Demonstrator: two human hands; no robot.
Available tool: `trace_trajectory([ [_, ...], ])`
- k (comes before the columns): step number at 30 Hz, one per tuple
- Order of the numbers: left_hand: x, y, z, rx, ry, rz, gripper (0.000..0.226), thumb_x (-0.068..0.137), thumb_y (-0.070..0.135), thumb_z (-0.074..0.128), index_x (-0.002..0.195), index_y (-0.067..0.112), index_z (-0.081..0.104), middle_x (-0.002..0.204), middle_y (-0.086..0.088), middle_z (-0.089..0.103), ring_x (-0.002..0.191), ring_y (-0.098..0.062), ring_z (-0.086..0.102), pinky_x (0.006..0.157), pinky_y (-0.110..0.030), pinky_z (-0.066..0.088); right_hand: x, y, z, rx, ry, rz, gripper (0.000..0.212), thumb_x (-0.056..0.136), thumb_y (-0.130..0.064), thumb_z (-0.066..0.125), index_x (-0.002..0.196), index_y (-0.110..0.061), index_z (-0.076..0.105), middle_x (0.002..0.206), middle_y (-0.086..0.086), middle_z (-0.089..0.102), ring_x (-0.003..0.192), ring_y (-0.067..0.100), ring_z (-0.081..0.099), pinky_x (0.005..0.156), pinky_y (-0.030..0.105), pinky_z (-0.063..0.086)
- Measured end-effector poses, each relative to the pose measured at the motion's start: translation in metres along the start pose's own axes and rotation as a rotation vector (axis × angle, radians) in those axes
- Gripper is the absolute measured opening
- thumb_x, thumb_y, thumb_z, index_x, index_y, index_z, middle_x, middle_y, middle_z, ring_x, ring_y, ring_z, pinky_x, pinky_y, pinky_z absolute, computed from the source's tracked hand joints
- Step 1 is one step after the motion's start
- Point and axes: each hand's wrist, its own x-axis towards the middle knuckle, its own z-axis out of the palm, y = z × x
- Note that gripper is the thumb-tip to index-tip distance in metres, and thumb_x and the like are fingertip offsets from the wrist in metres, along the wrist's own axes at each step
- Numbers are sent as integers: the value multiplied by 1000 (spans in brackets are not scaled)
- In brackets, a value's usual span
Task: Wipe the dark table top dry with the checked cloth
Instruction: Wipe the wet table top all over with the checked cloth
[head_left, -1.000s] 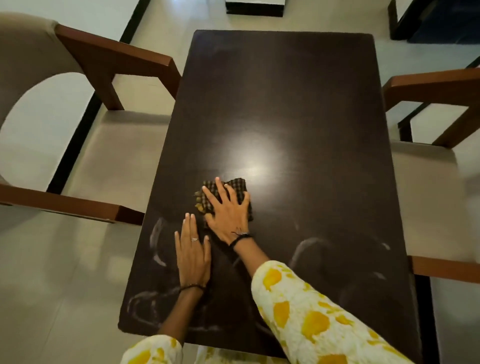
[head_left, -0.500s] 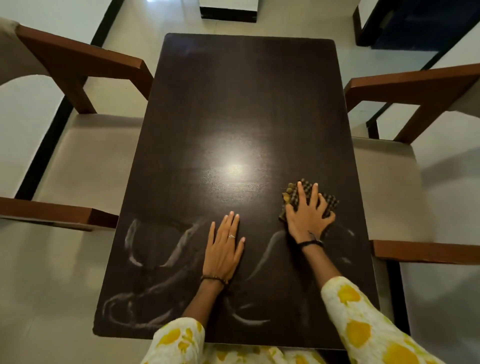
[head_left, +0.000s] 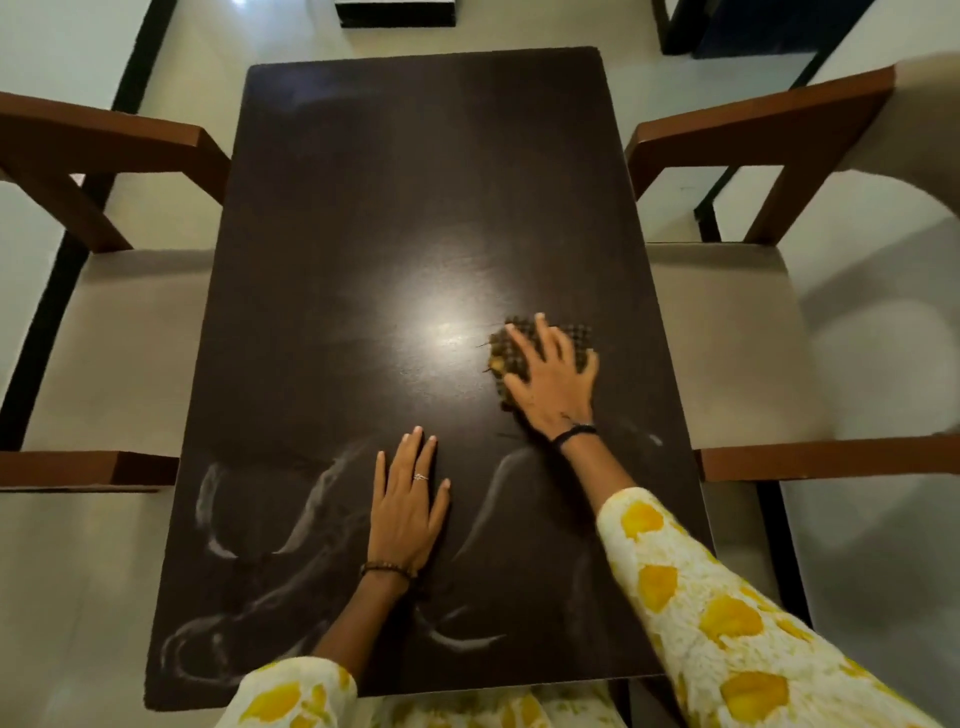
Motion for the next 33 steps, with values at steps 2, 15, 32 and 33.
trace_trajectory([
  [2, 0, 14, 3, -20, -50, 95, 56, 91, 40, 28, 141, 12, 30, 150, -4, 20, 139, -16, 12, 115, -38, -1, 1, 47, -14, 52, 18, 151, 63, 90, -46, 46, 145, -42, 17, 159, -2, 6, 145, 22, 9, 110, 64, 7],
  [15, 0, 61, 28, 110, -165, 229, 53, 91, 39, 31, 138, 14, 36, 144, -6, 37, 134, -20, 28, 113, -43, 5, -125, 77, 7, 14, -67, 159, 74, 89, -46, 45, 141, -47, -7, 159, -3, -10, 145, 16, -12, 110, 56, -14],
  [32, 0, 60, 32, 110, -135, 223, 54, 90, 39, 33, 139, 16, 34, 147, -4, 31, 137, -15, 18, 114, -43, 5, -83, 106, -9, 80, -59, 97, 75, 87, -41, 49, 145, -44, 1, 159, -3, -11, 143, 14, -18, 109, 57, -15],
  [33, 0, 60, 32, 108, -138, 224, 54, 90, 39, 33, 139, 16, 34, 147, -4, 31, 137, -15, 18, 114, -43, 5, -100, 105, -4, 61, -70, 86, 77, 86, -42, 50, 143, -46, -3, 158, -4, -12, 141, 12, -21, 109, 56, -16],
])
